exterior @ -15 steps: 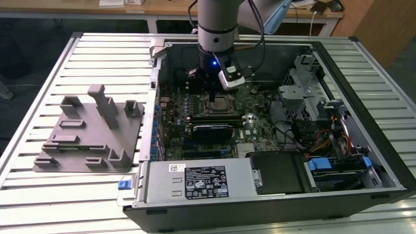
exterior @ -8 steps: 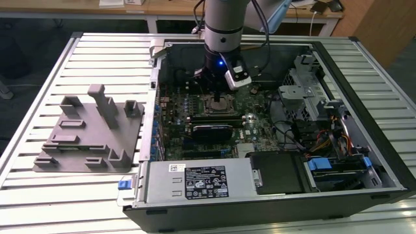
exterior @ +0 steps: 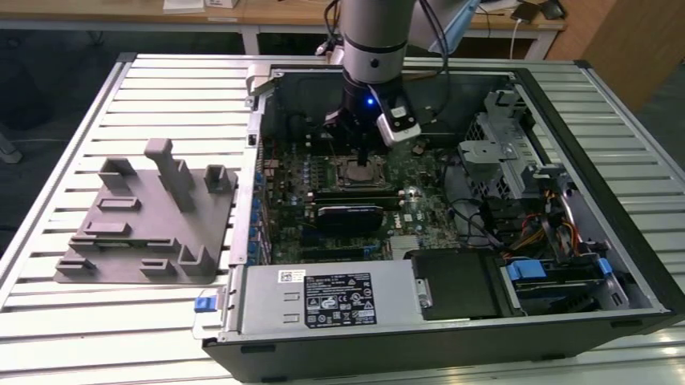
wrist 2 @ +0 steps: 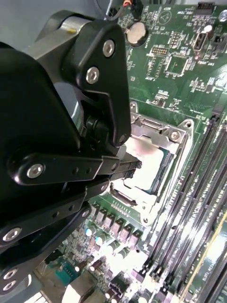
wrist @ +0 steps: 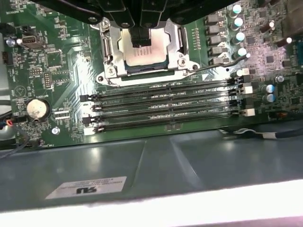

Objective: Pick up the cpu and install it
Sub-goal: 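Close the cpu cover, then install the first cpu locking lever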

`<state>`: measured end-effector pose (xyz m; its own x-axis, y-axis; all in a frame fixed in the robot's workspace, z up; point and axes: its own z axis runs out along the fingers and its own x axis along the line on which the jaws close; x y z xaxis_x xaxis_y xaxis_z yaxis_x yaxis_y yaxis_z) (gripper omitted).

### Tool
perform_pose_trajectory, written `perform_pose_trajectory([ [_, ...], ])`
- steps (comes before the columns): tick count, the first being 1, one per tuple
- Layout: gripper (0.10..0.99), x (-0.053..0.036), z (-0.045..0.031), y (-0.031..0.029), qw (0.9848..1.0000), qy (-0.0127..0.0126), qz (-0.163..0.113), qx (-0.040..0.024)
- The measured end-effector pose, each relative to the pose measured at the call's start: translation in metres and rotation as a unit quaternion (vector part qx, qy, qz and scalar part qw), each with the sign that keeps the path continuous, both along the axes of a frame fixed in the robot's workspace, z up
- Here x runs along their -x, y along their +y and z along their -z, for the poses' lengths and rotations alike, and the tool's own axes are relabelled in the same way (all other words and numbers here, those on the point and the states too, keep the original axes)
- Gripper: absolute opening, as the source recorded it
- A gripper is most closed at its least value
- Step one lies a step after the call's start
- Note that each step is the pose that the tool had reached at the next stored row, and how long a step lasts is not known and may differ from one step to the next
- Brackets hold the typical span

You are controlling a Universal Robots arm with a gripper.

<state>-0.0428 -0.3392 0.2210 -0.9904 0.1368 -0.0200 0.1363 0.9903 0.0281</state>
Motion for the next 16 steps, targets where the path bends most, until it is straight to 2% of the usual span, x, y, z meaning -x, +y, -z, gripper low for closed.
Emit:
perform_pose_trajectory([
  [9,0.106,0.0000,-0.0215,0.0000,1.0000,-0.0018,0.000,0.0001],
  [16,0.106,0.0000,-0.0238,0.0000,1.0000,-0.0021,0.000,0.0000],
])
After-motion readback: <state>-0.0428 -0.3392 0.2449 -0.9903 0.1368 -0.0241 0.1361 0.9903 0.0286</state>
